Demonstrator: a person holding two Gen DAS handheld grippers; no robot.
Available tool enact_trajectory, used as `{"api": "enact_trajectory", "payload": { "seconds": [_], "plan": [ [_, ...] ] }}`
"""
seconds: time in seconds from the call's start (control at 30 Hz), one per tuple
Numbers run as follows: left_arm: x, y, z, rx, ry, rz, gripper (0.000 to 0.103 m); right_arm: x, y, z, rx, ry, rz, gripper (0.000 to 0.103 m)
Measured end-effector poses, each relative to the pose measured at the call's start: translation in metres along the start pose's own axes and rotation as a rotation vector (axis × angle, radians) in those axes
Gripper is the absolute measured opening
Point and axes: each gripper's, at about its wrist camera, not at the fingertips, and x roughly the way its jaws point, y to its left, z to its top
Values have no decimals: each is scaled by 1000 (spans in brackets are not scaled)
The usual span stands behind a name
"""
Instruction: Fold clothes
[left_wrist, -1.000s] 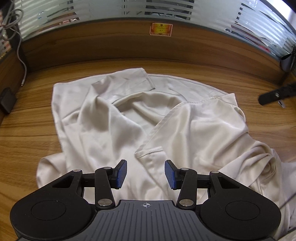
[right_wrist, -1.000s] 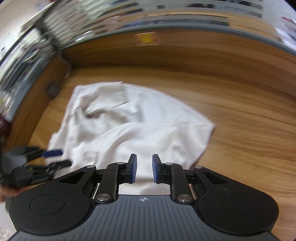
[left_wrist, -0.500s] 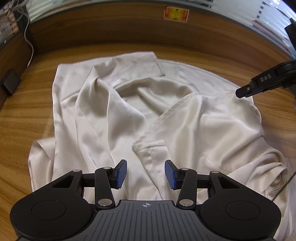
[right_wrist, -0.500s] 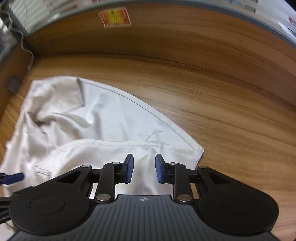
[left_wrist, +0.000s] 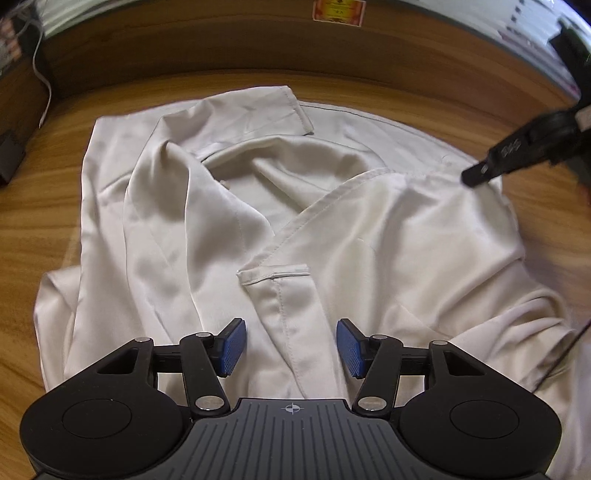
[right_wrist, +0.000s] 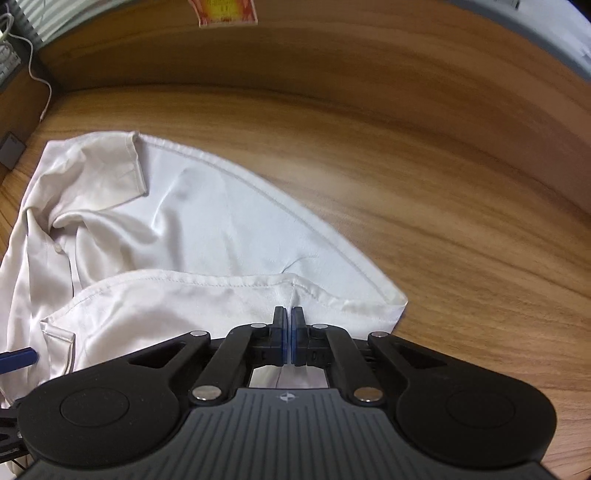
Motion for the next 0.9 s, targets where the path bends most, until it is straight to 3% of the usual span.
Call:
{"api": "enact_trajectory", "payload": {
  "seconds": [0.13,0.2,0.27,0.3,0.5,0.73,0.9],
  "plan": [
    [9,-5,2,10,-6,3,56,-18,-8,0,31,-39,7,2],
    [13,-9,4,34,-13,6,37,-27,-14,-1,46,-59,10,2],
    [14,-11,8,50,-34,11,11,-36,-19,-2,57,-81,7,2],
    [12,-11,12,49,-53,-5,6,-41,-22,-3,62,-93,5,1],
    [2,-20,49,138,-192,-46,5,-80,-60,-5,146,-192,-26,1],
    [2,-46,123,271,-340,-108,5,-123,-122,0,290,-311,-69,1],
    [10,-74,176,326,-411,-126,5,-139,-151,13,326,-375,-127,1]
  ]
}}
